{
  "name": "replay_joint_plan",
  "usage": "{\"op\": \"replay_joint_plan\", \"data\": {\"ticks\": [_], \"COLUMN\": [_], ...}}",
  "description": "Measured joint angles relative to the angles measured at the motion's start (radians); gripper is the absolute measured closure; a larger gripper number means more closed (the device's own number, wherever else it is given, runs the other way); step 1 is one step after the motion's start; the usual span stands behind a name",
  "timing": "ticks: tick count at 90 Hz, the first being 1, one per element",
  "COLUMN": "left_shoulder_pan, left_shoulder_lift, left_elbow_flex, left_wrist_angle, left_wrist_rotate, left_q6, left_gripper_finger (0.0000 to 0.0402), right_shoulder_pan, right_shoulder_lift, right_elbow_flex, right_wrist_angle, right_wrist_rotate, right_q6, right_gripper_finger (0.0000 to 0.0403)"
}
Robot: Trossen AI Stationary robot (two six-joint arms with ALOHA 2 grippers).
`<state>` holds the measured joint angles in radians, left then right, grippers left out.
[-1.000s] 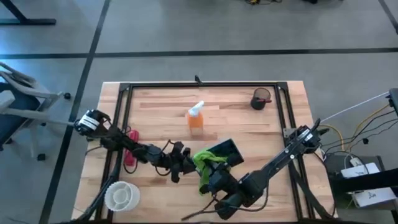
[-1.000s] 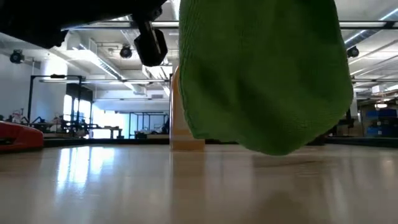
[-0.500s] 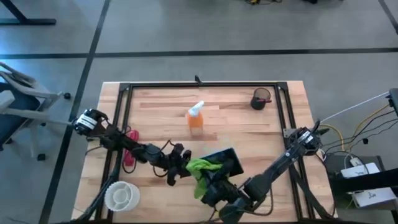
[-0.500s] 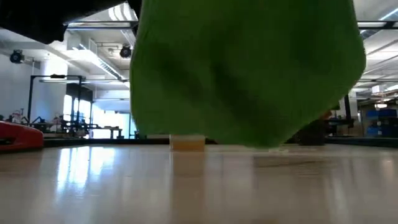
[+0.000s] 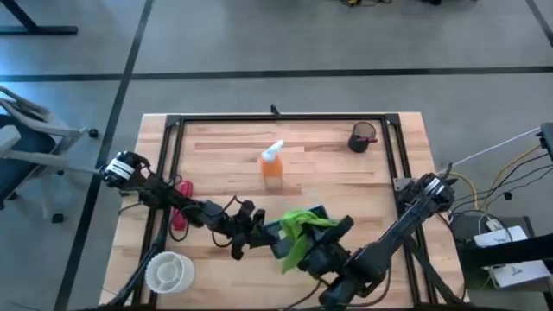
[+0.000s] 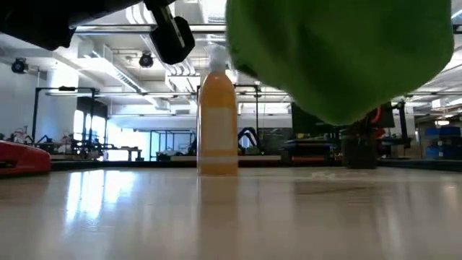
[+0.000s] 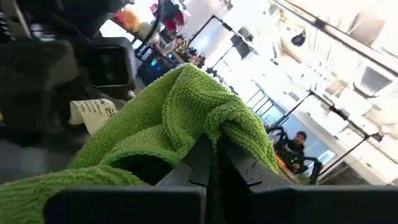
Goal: Apply microfiber cloth
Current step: Wipe the front and back of the blue cellphone with the green microfiber cloth
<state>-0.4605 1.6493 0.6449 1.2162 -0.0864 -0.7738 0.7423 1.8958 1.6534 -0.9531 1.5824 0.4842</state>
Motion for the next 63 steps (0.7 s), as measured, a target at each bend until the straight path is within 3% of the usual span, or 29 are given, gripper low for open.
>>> {"op": "replay_joint_plan", "data": {"ticks": [26,63], "left_shoulder_pan": [-0.002,0.000], "left_shoulder_lift": [-0.001,-0.004], "left_elbow_flex": [0.000,-0.004], "left_wrist_angle": [0.006,-0.010], "left_wrist_rotate": [0.000,-0.007], "left_q6": [0.007,0.024], "left_gripper_finger": [0.0395,0.0395], "right_shoulder_pan": [0.044,0.109], "right_shoulder_lift": [-0.083,-0.264], "right_elbow_flex": [0.000,0.007], "right_wrist_angle": [-0.326,-0.345], "right_wrist_rotate": [-0.006,-0.037], "right_q6": [0.226,0.105], "right_gripper_finger": [0.0403,0.0403]}}
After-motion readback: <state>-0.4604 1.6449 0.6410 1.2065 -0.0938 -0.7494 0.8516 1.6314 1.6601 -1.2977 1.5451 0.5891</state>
